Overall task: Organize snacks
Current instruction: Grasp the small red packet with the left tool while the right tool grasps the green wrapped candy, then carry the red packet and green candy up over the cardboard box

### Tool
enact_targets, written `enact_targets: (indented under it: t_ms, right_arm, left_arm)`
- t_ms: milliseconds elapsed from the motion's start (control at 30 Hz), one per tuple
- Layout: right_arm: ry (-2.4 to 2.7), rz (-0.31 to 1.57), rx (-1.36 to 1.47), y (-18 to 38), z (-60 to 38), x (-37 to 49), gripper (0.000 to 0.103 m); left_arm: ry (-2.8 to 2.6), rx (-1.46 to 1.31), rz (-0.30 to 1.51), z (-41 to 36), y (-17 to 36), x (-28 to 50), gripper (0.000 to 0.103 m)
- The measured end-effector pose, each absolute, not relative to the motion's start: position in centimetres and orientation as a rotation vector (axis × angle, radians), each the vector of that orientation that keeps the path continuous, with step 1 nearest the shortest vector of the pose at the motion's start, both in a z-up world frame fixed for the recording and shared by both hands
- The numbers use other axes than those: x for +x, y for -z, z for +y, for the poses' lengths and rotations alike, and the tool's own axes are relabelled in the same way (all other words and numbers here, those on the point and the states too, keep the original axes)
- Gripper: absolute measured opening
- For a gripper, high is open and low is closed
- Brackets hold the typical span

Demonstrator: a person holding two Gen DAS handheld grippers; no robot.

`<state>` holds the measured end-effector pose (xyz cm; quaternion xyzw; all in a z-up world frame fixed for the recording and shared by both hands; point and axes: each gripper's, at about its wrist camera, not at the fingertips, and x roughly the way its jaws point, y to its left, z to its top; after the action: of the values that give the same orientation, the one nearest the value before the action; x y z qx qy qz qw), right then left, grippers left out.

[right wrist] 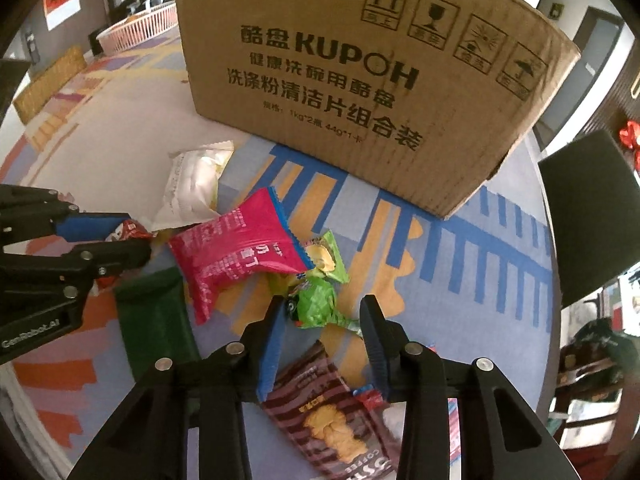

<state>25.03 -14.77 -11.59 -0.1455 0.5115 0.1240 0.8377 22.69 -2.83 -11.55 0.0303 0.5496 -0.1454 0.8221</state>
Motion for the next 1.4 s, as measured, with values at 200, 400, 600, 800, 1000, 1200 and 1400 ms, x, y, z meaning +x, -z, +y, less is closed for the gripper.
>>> enact_targets:
  t_ms: [200,400,600,800,1000,1200,1400]
  right_arm:
    - [-0.267,1.072,-0.294,11.6,-14.6,24.8,0.027]
    - [-0.270,1.048,-0.277,10.6,-15.5,23.5,0.026]
    - [-0.262,0.990,-0.247,8.4,-16.2,22.5,0.026]
    - [-0.264,0.919,-0.226,5.9,-16.1,21.5,0.026]
    - [-0.281,0.848,-0.206,3.2,-16.0,20.4,0.026]
    - [-0.278,0.778,-0.180,0.5,-16.2,20.5,0.026]
    - [-0.257,0.708,-0.145,-2.1,-16.8,21.4,0.026]
  left_arm:
    - [0.300,0.077,1.152,-2.9,11.1,22.1,0.024]
    - [0.302,0.075,1.119,-2.9,10.0,21.1,0.024]
    - [0.313,0.065,1.063,-3.0,8.0,20.2,0.022]
    - [0.323,0.037,1.012,-2.7,5.8,19.5,0.022]
    - [0.344,0.027,0.949,-2.9,3.0,19.4,0.022]
    - [0.348,0.039,0.870,-3.1,0.0,20.2,0.022]
    - [0.349,0.047,0.790,-3.2,-3.4,21.3,0.022]
